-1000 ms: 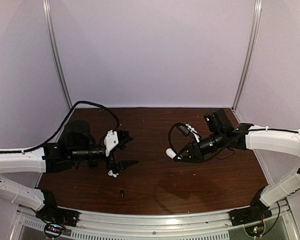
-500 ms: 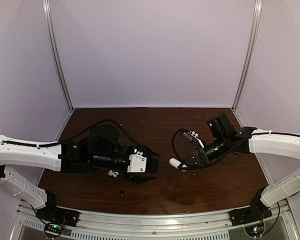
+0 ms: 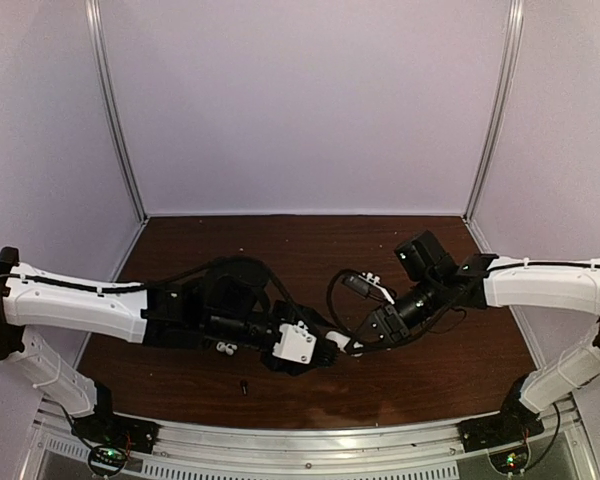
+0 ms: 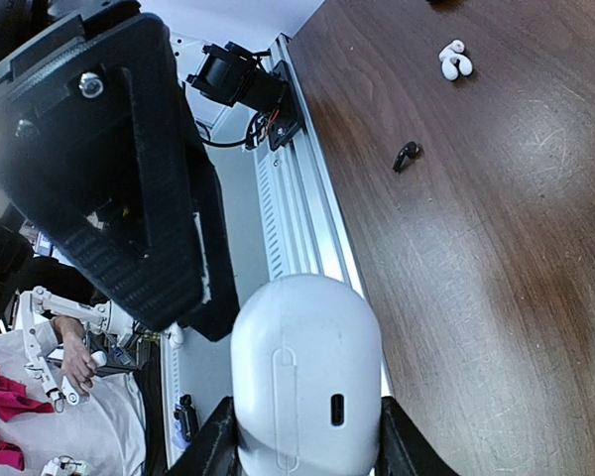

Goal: Insert the wireless bluetooth earbuds into the charging case
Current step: Pass from the right arm to the left

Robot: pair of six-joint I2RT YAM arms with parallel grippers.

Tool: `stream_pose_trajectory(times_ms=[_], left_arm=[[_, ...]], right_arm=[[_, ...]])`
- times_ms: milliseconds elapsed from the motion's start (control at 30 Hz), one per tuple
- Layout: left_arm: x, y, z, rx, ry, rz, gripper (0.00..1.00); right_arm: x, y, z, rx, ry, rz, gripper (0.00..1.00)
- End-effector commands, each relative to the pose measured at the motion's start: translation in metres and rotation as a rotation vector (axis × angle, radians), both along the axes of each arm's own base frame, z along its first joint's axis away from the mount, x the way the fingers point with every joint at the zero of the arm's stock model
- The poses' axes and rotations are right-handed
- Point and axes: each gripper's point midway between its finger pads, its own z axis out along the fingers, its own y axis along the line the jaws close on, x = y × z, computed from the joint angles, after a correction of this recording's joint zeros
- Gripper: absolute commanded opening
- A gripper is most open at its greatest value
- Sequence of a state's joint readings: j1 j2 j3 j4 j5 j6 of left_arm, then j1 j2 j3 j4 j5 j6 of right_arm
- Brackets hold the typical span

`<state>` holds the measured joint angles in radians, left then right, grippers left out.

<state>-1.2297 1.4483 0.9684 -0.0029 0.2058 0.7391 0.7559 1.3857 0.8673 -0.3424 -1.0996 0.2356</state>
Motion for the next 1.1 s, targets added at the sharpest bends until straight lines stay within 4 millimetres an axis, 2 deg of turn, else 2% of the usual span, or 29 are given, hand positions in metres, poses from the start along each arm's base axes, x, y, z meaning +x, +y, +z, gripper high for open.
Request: stream_pose_trajectory(times_ms=[0, 333, 600, 633, 700, 733, 800, 833, 967, 1067], left_arm=[[0.0, -0.011, 0.005, -0.01, -0.031, -0.031, 0.58], [0.003, -0.012, -0.007, 0.033, -0.028, -0.023, 0.42], [0.004, -0.012, -0.009, 0.042, -0.018, -0.012, 0.23], [0.003, -0.011, -0.008, 0.039, -0.012, -0.008, 0.2], [0.003, -0.011, -0.004, 0.026, 0.003, 0.002, 0.15], [0.003, -0.01, -0.001, 0.012, 0.015, 0.008, 0.11], [0.002, -0.006, 0.003, -0.006, 0.046, 0.026, 0.07], [0.003, -0.007, 0.011, -0.04, 0.059, 0.037, 0.06], [0.008, -0.002, 0.027, -0.096, 0.192, 0.064, 0.04], [0.013, 0.005, 0.049, -0.175, 0.3, 0.07, 0.03]], right_arm=[[-0.003, 0.01, 0.018, 0.037, -0.022, 0.036, 0.3], [-0.011, 0.019, 0.022, 0.035, -0.019, 0.073, 0.3], [-0.014, 0.02, 0.024, 0.035, -0.021, 0.093, 0.29], [-0.014, 0.02, 0.024, 0.037, -0.025, 0.098, 0.29], [-0.013, 0.02, 0.03, 0.052, -0.051, 0.103, 0.39], [-0.011, 0.02, 0.035, 0.063, -0.083, 0.097, 0.47], [-0.002, 0.02, 0.047, 0.09, -0.157, 0.064, 0.58], [0.003, 0.019, 0.056, 0.11, -0.2, 0.042, 0.62], [0.019, 0.012, 0.101, 0.245, -0.358, -0.075, 0.71], [0.026, 0.002, 0.13, 0.332, -0.487, -0.169, 0.75]])
